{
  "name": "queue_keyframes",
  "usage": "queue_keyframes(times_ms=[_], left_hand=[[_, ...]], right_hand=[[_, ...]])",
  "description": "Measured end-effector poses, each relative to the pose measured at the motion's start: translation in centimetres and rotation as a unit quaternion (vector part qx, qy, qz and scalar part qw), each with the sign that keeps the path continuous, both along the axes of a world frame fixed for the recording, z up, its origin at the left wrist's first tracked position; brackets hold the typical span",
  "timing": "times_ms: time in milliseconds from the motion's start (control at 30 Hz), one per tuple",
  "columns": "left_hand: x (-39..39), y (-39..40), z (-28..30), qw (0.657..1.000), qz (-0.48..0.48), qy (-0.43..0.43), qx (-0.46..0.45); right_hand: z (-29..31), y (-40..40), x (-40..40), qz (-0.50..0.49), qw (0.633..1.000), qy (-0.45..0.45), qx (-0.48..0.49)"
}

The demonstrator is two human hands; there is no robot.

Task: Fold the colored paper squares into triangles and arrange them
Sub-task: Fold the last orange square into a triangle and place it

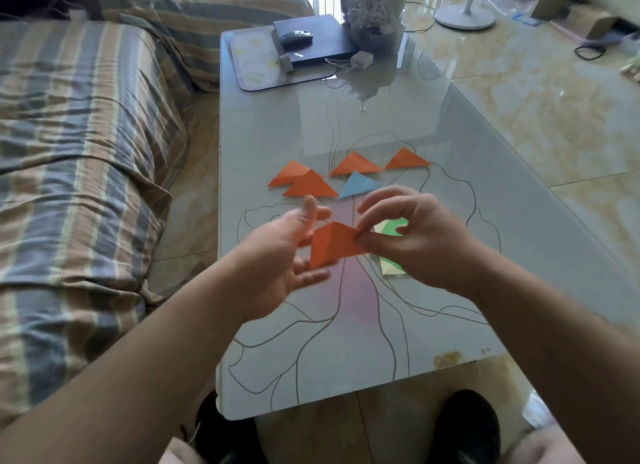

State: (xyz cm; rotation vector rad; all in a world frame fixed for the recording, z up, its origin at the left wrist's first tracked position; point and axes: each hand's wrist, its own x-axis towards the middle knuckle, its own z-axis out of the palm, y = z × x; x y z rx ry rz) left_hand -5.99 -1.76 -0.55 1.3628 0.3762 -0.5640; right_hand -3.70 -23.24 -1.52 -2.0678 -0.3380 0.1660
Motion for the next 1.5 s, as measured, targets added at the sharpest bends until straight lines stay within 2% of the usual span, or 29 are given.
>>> queue_keyframes(times_ms=[67,167,200,233,300,333,367,533,700,833,1000,1200,1400,1500], left_hand=[[0.5,0.6,0.1,0.995,0.036,-0.064,0.068],[0.2,1.0,-0.2,0.964,0.011,-0.209,0.161],[0.0,1.0,-0.6,0.939,-0.029,-0.267,0.217],[-0.1,1.0,-1.0,0.898,-0.084,-0.315,0.294],[-0.6,0.8,-1.7,0.798,-0.165,-0.387,0.431],[-0.8,0.6,-1.9,0.765,-0.179,-0.41,0.463],[-0.9,0.5,-2.0,0.75,-0.184,-0.424,0.474],[-0.6,0.4,-2.3,0.766,-0.156,-0.433,0.449],[-0.3,0.4,-2.1,0.831,-0.105,-0.394,0.379],[-0.1,0.6,-1.8,0.851,-0.093,-0.383,0.347],[-0.1,0.8,-1.4,0.856,-0.09,-0.383,0.337],[0.0,1.0,-1.2,0.846,-0.08,-0.393,0.352],[-0.1,1.1,-0.8,0.812,-0.073,-0.433,0.384],[0.1,1.4,-0.8,0.802,-0.062,-0.453,0.385]], right_hand=[[0.0,-0.2,0.0,0.01,0.993,0.004,-0.121],[0.3,0.3,-0.7,0.029,0.98,0.02,-0.197],[0.3,0.6,-0.9,0.035,0.976,0.012,-0.214],[0.3,0.8,-1.0,0.04,0.974,0.004,-0.223],[0.3,1.2,-1.3,0.048,0.974,-0.002,-0.221],[0.3,1.2,-1.3,0.052,0.974,-0.003,-0.219],[0.2,1.2,-1.3,0.057,0.974,-0.004,-0.217],[-0.1,1.0,-1.3,0.055,0.983,-0.007,-0.177],[-0.3,0.8,-0.8,0.005,0.998,0.025,-0.052],[0.4,0.7,-0.9,0.004,0.999,0.051,0.004],[0.5,0.6,-0.7,0.002,0.999,0.042,0.007],[-0.2,0.4,-0.4,0.012,1.0,0.016,-0.024],[-0.2,0.6,-0.4,0.014,0.994,-0.084,-0.072],[-0.2,0.5,-0.4,-0.005,0.992,-0.099,-0.076]])
